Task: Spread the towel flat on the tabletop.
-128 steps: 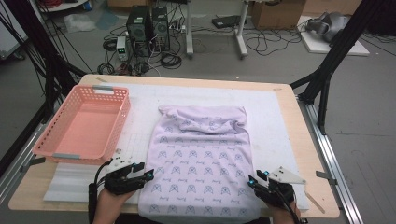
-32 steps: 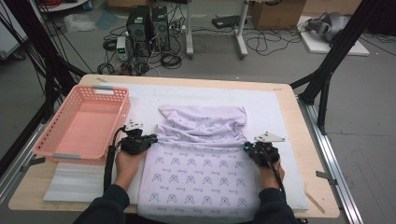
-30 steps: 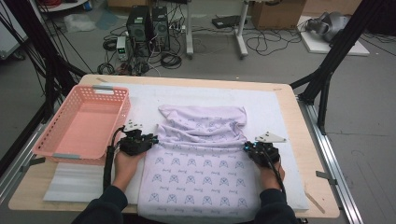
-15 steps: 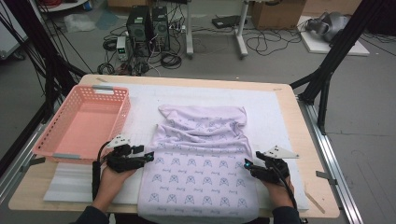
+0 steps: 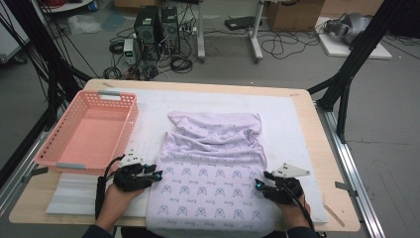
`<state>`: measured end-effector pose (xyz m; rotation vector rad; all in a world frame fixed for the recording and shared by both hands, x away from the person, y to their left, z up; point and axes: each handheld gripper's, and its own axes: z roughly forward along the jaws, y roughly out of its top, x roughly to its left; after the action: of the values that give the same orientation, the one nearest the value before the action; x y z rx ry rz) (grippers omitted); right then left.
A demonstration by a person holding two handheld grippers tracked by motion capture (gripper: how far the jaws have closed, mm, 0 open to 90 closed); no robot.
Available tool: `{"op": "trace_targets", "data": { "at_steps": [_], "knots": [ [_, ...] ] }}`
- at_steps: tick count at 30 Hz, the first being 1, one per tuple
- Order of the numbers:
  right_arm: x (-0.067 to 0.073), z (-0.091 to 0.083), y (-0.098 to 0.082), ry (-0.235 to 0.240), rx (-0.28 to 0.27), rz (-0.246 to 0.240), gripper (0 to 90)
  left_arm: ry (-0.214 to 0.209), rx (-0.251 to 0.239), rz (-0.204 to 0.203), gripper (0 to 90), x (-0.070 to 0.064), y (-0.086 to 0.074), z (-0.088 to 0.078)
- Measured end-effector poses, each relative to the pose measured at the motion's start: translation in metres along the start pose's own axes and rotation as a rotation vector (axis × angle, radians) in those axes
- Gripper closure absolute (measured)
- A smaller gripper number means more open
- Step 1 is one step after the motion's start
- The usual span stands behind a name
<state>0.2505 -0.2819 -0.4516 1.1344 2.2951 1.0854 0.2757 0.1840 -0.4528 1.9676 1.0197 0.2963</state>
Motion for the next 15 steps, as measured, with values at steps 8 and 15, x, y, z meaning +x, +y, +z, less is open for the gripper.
{"op": "trace_targets", "data": {
  "at_steps": [8,15],
  "knots": [
    [-0.001,0.0002,-0.0005,0.053,-0.005,0.044,83.9,-0.015,0.007,-0.019,87.8,-0.0003,-0.0022,-0.0022],
    [-0.0013,-0.0002,-0.0008,0.059,-0.006,0.053,84.2,-0.031,-0.005,-0.056,88.1,0.0024,-0.0046,-0.005]
  ]
}}
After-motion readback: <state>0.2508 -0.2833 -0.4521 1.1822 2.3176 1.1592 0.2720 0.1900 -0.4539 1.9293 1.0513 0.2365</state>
